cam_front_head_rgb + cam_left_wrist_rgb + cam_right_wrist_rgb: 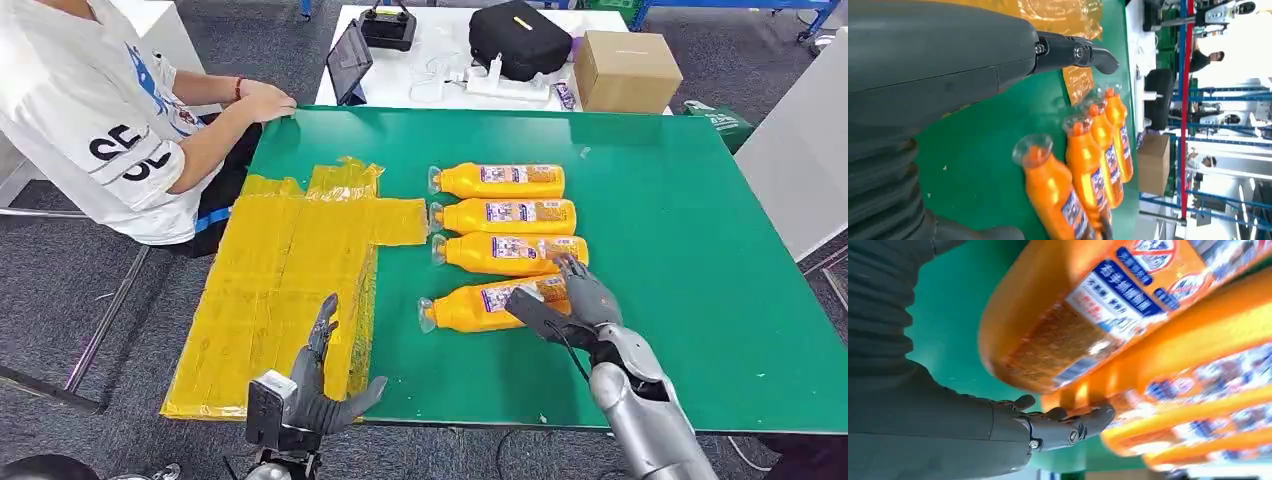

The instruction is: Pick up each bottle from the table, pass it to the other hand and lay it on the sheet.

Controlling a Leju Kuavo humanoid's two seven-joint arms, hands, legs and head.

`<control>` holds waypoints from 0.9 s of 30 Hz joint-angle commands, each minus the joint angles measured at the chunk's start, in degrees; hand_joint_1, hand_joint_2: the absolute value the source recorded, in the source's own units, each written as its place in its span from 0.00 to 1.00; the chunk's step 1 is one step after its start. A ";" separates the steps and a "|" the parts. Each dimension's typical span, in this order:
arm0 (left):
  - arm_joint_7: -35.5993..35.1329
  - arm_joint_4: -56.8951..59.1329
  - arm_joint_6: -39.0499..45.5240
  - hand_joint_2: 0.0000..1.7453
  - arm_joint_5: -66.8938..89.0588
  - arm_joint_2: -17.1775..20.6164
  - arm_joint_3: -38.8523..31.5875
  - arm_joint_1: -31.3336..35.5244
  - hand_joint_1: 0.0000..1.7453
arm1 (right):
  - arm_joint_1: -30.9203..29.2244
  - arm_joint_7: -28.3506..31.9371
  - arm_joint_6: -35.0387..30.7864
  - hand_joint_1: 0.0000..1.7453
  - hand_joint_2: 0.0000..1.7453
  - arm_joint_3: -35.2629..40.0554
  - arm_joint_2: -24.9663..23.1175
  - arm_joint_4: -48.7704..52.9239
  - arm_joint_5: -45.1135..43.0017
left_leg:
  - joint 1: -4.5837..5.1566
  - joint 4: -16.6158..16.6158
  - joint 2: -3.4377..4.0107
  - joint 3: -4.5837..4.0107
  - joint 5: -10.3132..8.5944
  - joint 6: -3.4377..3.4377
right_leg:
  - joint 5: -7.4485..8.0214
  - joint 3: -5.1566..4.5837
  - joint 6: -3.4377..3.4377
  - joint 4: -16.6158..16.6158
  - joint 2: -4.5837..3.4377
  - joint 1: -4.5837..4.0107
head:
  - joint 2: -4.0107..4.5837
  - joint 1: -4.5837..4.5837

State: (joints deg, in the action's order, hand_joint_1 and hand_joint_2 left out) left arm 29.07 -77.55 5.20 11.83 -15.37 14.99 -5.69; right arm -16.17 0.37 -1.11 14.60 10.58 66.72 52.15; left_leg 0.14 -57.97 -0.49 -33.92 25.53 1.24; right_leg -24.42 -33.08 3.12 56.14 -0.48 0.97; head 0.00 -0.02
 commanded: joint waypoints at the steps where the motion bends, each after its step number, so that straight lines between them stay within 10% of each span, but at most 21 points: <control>1: 0.14 7.26 -0.73 1.00 -0.82 0.09 0.15 3.87 0.00 | -14.46 3.46 3.82 0.00 1.00 10.77 -0.18 -19.32 -4.21 | -0.02 0.03 0.31 0.18 0.04 -0.05 | 0.07 0.09 -0.08 -0.06 -0.24 -0.03 | 0.00 0.00; 27: 1.06 12.23 -2.60 1.00 -2.82 0.28 1.22 7.10 0.00 | -26.06 11.28 16.96 0.00 1.00 27.65 3.06 -27.16 -16.84 | -0.01 0.00 0.04 0.10 -0.03 -0.04 | 0.03 0.07 -0.07 -0.02 0.02 -0.03 | 0.00 0.00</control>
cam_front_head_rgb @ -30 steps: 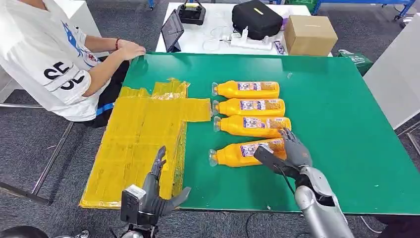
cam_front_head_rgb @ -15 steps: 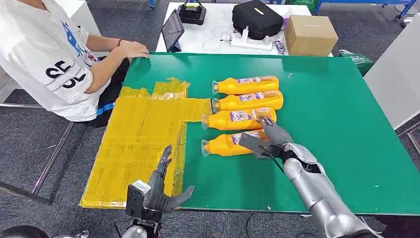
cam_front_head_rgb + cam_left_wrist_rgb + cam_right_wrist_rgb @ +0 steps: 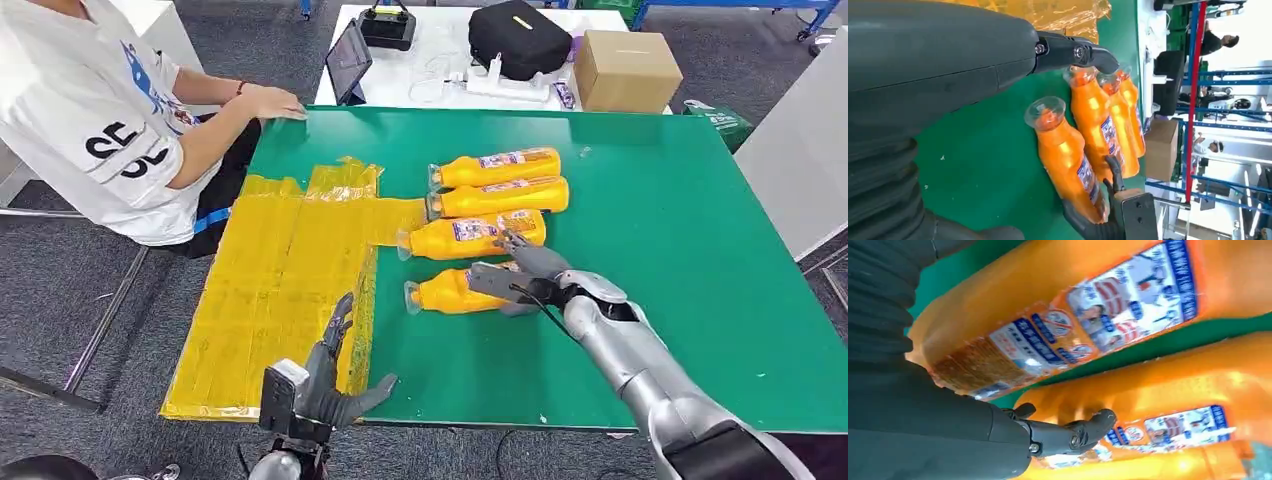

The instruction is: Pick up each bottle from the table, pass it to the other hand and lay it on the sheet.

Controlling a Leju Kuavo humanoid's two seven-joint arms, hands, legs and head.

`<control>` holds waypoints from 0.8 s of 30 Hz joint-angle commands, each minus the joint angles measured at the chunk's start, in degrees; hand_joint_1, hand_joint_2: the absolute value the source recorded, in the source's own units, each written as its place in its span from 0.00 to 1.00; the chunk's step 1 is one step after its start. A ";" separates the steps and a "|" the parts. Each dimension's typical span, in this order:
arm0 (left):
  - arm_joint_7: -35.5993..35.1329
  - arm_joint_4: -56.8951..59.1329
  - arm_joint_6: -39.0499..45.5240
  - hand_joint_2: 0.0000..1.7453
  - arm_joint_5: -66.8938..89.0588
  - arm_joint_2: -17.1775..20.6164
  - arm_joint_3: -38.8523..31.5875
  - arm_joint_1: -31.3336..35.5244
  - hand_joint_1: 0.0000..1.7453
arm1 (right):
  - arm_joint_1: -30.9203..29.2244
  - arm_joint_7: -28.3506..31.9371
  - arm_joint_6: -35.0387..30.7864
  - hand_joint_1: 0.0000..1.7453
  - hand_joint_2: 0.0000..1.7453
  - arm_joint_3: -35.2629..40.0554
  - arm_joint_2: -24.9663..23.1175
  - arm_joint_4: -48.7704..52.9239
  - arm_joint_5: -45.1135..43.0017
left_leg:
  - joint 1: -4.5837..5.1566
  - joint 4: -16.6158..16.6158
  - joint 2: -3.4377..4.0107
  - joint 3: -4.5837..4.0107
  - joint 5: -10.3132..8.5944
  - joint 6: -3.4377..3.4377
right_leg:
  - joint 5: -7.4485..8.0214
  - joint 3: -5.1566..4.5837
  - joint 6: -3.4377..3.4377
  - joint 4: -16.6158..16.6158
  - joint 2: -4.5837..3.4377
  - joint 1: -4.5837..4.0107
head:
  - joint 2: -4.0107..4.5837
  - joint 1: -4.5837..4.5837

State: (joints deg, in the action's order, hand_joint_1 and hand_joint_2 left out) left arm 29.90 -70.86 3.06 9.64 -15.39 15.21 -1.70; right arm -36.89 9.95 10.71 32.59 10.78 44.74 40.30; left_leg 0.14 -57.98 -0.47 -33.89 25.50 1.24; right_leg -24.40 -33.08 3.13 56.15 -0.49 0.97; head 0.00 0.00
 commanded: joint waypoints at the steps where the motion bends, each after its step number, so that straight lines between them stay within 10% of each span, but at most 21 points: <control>1: 0.31 5.74 -0.48 1.00 -0.77 0.30 1.03 3.22 0.00 | -5.69 1.35 5.80 0.00 1.00 10.83 3.67 -4.67 -5.74 | -0.04 -0.02 0.00 0.09 0.01 -0.06 | 0.00 0.11 -0.11 -0.02 0.08 -0.06 | 0.00 -0.02; 24: 0.36 6.49 -0.60 1.00 -1.09 0.33 1.48 3.59 0.00 | -5.02 -1.52 9.08 0.03 1.00 19.05 9.00 -3.16 -10.12 | -0.06 0.00 -0.01 0.17 0.01 -0.07 | 0.11 0.20 -0.23 -0.08 0.10 -0.09 | 0.00 -0.02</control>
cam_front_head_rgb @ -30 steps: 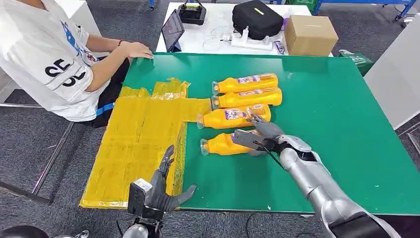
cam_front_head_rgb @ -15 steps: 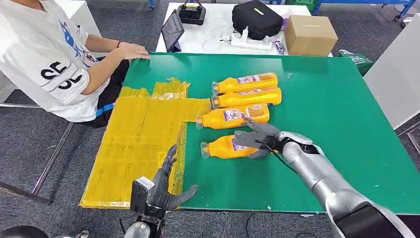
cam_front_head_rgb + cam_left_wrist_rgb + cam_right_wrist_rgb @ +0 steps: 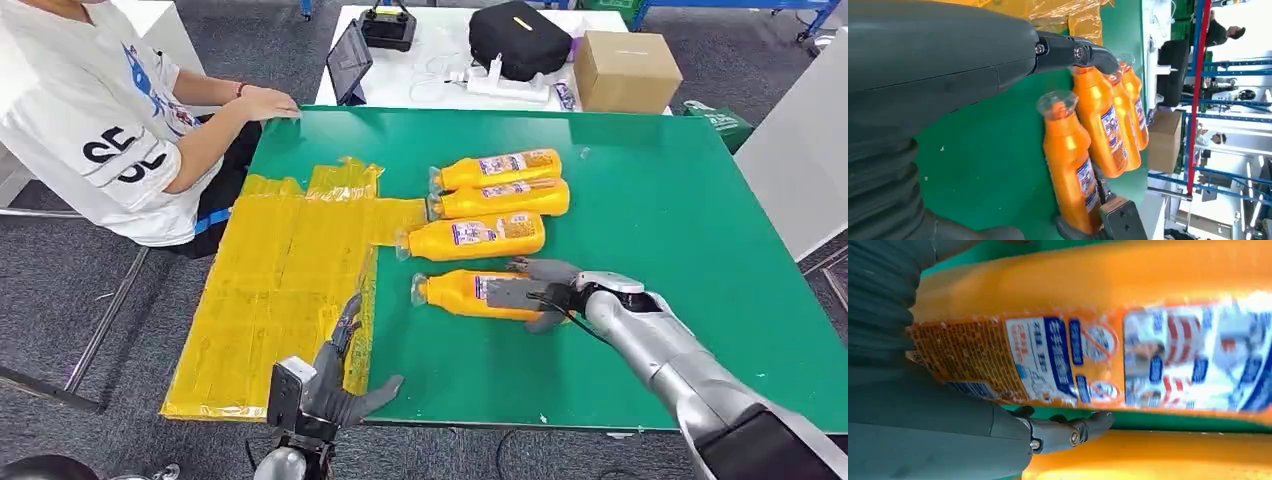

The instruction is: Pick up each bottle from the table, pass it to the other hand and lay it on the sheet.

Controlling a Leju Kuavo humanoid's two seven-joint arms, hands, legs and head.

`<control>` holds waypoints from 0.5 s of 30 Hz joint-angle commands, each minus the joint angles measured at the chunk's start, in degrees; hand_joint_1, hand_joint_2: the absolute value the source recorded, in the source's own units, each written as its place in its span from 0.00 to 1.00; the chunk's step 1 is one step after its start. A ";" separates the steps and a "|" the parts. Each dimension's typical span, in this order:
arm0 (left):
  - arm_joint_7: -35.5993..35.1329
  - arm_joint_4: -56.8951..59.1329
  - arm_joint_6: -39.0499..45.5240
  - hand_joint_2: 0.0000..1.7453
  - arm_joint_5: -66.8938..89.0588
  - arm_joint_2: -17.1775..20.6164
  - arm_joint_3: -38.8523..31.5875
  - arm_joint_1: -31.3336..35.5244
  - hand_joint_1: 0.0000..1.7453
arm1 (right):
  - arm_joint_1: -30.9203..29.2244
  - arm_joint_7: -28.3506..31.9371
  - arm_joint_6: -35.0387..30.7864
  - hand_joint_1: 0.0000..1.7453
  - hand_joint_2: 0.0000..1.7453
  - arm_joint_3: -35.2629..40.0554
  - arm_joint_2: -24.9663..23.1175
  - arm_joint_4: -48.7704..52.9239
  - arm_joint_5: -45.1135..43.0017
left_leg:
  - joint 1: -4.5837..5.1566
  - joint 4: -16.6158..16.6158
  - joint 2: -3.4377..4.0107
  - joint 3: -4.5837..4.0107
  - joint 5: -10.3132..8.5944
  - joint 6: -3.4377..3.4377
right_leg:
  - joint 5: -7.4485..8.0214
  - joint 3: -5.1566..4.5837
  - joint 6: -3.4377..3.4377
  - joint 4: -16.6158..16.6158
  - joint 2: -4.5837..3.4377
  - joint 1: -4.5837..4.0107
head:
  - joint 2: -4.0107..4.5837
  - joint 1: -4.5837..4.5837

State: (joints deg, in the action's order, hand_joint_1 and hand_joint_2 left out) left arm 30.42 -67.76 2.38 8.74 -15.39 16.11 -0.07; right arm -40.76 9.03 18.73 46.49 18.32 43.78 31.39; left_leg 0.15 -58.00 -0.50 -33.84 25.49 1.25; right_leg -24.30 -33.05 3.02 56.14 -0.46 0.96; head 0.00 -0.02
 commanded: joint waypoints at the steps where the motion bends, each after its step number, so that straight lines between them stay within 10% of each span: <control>1: -0.23 3.48 0.11 1.00 -0.24 0.33 0.62 2.01 0.00 | -0.98 -0.82 1.74 0.03 1.00 5.81 2.19 -1.86 -1.56 | -0.06 0.01 -0.01 0.11 0.01 -0.06 | 0.00 0.15 -0.10 -0.07 0.08 -0.07 | 0.00 0.00; 10: -0.78 4.75 0.47 1.00 -0.70 -0.09 1.28 2.67 0.00 | 1.74 -3.88 -0.80 0.10 1.00 11.43 1.91 -5.43 -1.25 | -0.07 0.06 -0.05 0.22 0.03 -0.07 | 0.00 0.29 -0.10 -0.15 0.11 -0.10 | 0.00 0.02; 12: -0.92 4.13 0.58 1.00 -0.78 -0.01 1.18 2.34 0.00 | 3.11 -4.86 -4.34 0.66 1.00 10.43 -0.04 -6.67 -0.75 | -0.08 0.11 -0.04 0.29 0.00 -0.07 | 0.02 0.34 -0.12 -0.20 0.11 -0.11 | 0.00 0.04; 14: -1.18 3.31 0.63 1.00 -0.85 0.11 1.10 1.81 0.00 | 4.16 -4.42 -8.08 0.99 1.00 7.98 -1.66 -7.56 0.14 | -0.14 0.14 -0.02 0.38 -0.01 -0.10 | 0.05 0.43 -0.15 -0.26 0.10 -0.17 | 0.00 0.04; 15: -1.22 2.73 0.68 1.00 -0.86 0.23 1.03 1.44 0.00 | 4.85 -4.41 -9.14 0.99 1.00 6.61 -1.88 -6.63 0.19 | -0.12 0.12 0.02 0.41 0.00 -0.08 | 0.05 0.44 -0.12 -0.22 0.06 -0.14 | 0.00 0.00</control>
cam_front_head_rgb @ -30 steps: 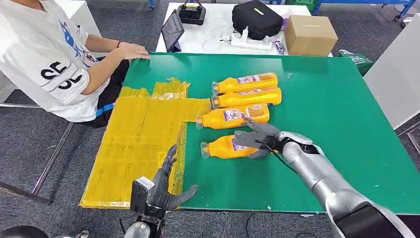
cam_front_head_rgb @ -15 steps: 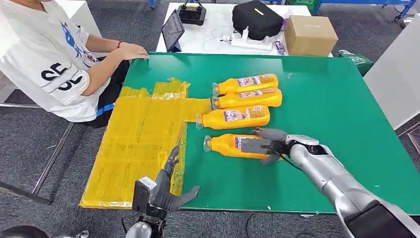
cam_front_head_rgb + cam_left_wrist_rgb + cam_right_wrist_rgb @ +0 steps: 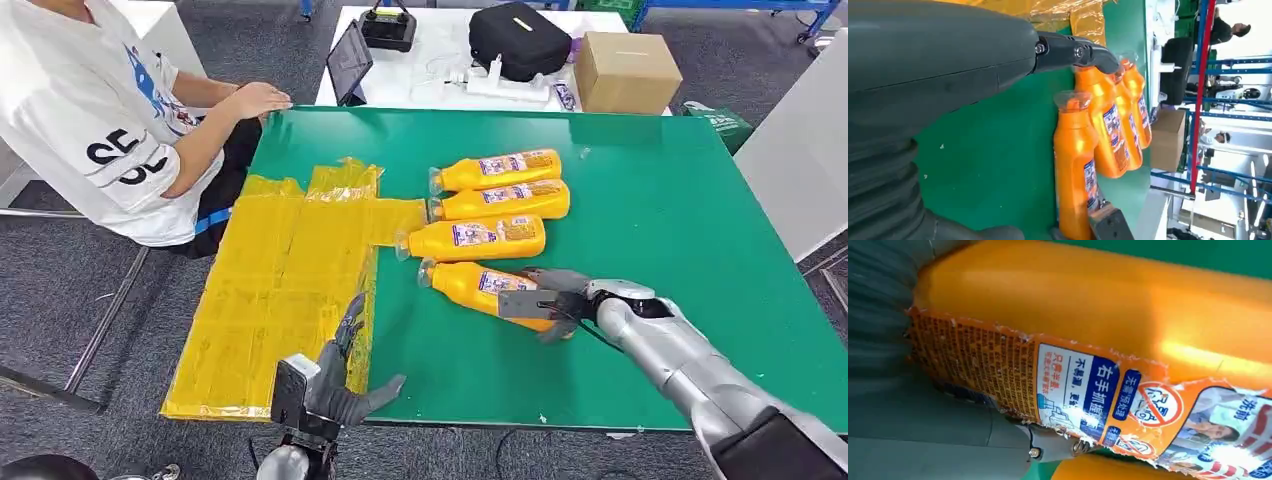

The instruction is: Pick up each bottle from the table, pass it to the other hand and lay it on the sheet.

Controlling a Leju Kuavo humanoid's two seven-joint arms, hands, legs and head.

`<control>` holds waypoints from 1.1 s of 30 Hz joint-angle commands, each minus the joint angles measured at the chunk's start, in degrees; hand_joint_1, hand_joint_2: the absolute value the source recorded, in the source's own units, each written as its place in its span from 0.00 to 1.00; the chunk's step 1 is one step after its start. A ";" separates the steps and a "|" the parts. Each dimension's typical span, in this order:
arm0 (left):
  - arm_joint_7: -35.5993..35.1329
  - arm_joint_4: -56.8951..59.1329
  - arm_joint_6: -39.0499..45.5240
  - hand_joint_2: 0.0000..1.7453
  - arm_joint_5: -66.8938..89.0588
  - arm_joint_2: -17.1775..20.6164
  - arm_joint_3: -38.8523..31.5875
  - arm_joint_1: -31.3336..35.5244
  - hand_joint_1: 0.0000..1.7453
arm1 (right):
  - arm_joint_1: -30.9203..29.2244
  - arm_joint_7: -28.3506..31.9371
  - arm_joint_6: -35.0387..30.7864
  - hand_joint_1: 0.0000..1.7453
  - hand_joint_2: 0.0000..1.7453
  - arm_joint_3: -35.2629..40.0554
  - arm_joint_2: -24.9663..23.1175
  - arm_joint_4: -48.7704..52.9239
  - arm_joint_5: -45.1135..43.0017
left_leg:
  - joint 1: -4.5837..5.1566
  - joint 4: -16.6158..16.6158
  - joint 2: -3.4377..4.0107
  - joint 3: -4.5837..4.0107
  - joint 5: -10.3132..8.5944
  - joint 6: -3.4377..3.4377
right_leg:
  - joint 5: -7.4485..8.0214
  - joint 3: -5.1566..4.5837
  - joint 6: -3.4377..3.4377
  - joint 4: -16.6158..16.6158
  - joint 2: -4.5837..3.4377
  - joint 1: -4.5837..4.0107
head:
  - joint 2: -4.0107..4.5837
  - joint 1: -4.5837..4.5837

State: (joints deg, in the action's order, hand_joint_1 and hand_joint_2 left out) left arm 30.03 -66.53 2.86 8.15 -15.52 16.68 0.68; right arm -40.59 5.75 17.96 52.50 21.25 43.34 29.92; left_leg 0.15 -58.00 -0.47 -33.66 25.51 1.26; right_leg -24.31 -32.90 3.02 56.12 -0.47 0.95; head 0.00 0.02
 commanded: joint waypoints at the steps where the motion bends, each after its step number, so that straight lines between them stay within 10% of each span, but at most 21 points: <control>1: -0.87 1.18 0.26 1.00 -0.27 0.45 0.42 0.47 0.00 | 5.07 -1.10 -8.92 1.00 1.00 -0.21 -4.65 -5.04 1.63 | -0.16 0.12 0.04 0.26 -0.03 -0.10 | 0.09 0.32 -0.14 -0.24 0.06 -0.18 | 0.00 -0.04; 11: -0.88 -1.90 0.32 1.00 -0.40 0.60 -0.30 -1.46 0.00 | 15.63 -0.21 -19.67 1.00 1.00 -18.84 -7.49 13.55 5.81 | -0.19 0.10 0.23 0.22 -0.21 -0.20 | 0.33 0.14 -0.29 -0.17 -0.09 -0.23 | 0.00 -0.06; 20: 0.05 -4.42 1.32 1.00 -1.27 0.61 -0.86 -3.10 0.00 | 27.50 10.46 -31.76 1.00 1.00 -32.16 -16.41 36.97 5.54 | -0.24 0.01 0.20 -0.25 -0.20 -0.16 | 0.21 -0.27 -0.17 0.07 -0.18 -0.22 | 0.00 -0.04; 25: 0.92 -6.26 2.90 1.00 -3.84 0.54 -0.93 -3.29 0.00 | 34.63 20.27 -51.51 1.00 1.00 -38.56 -23.22 51.55 7.36 | -0.24 -0.01 -0.05 -0.49 -0.23 -0.13 | 0.17 -0.43 -0.14 0.07 0.01 -0.22 | 0.00 -0.06; 33: 0.31 -7.16 1.13 1.00 -8.11 0.74 -0.31 -2.28 0.00 | 39.44 28.67 -57.96 1.00 1.00 -43.61 -28.92 57.39 7.19 | -0.24 0.00 -0.16 -0.60 -0.23 -0.17 | 0.15 -0.51 -0.18 0.04 0.17 -0.22 | 0.00 -0.04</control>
State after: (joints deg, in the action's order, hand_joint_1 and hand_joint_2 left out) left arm 31.02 -73.02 5.70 3.73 -15.50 15.89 -2.85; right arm -6.63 26.58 -34.80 17.42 0.30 91.32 37.33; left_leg -0.06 -57.97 -0.56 -34.32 25.24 1.16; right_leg -24.09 -33.50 2.95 56.12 -0.45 0.79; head 0.00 -0.02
